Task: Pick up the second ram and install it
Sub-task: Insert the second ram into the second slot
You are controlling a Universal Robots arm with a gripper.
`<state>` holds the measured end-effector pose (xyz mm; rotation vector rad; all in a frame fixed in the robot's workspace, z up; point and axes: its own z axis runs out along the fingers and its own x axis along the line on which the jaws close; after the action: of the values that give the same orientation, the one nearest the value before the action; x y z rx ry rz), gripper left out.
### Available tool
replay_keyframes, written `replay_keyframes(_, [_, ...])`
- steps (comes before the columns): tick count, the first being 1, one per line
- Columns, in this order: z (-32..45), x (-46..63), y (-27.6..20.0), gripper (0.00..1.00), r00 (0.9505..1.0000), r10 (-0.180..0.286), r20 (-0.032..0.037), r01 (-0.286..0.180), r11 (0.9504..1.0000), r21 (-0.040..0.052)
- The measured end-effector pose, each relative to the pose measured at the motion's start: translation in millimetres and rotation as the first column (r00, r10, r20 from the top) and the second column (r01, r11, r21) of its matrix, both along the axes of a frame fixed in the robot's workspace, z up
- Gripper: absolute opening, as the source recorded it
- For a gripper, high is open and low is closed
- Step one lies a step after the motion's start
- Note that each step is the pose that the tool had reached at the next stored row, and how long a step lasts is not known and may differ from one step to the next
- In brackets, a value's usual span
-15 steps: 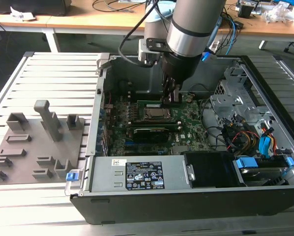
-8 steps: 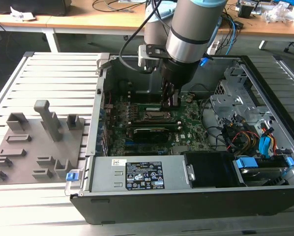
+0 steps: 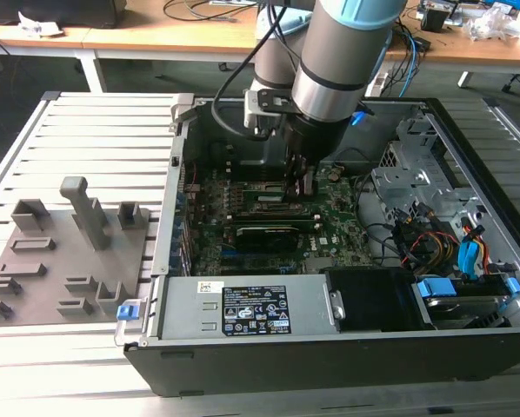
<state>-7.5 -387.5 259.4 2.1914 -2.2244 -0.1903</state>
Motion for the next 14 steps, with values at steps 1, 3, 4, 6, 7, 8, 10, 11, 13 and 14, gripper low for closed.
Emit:
replay_keyframes(1, [-1.2, 0.0, 0.0, 0.14, 1.0, 0.0, 0.0, 0.0, 1.0, 0.0])
replay_keyframes(3, [-3.8, 0.0, 0.0, 0.14, 1.0, 0.0, 0.0, 0.0, 1.0, -0.0001])
replay_keyframes(4, [-5.4, 0.0, 0.0, 0.14, 1.0, 0.0, 0.0001, 0.0, 1.0, 0.0])
replay_keyframes(6, [-7.3, 0.0, 0.0, 0.14, 1.0, 0.0, 0.0, 0.0, 1.0, 0.0])
replay_keyframes(7, [-9.3, 0.0, 0.0, 0.14, 1.0, 0.0, 0.0, 0.0, 1.0, 0.0])
replay_keyframes(8, [-10.4, -0.1, 0.2, 0.14, 1.0, 0.0, 0.0, 0.0, 1.0, 0.0001])
replay_keyframes(10, [-12.0, -0.1, 2.6, 0.14, 1.0, 0.0, 0.0, 0.0, 1.0, 0.0])
replay_keyframes(11, [-13.6, -0.6, 5.3, 0.14, 1.0, 0.0, 0.0001, 0.0, 1.0, 0.0001])
replay_keyframes(13, [-17.7, -5.0, 5.1, 0.14, 1.0, 0.0, 0.0, 0.0, 1.0, -0.0001])
replay_keyframes(14, [-20.8, -6.0, 3.5, 0.14, 1.0, 0.0, -0.0001, 0.0, 1.0, -0.0002])
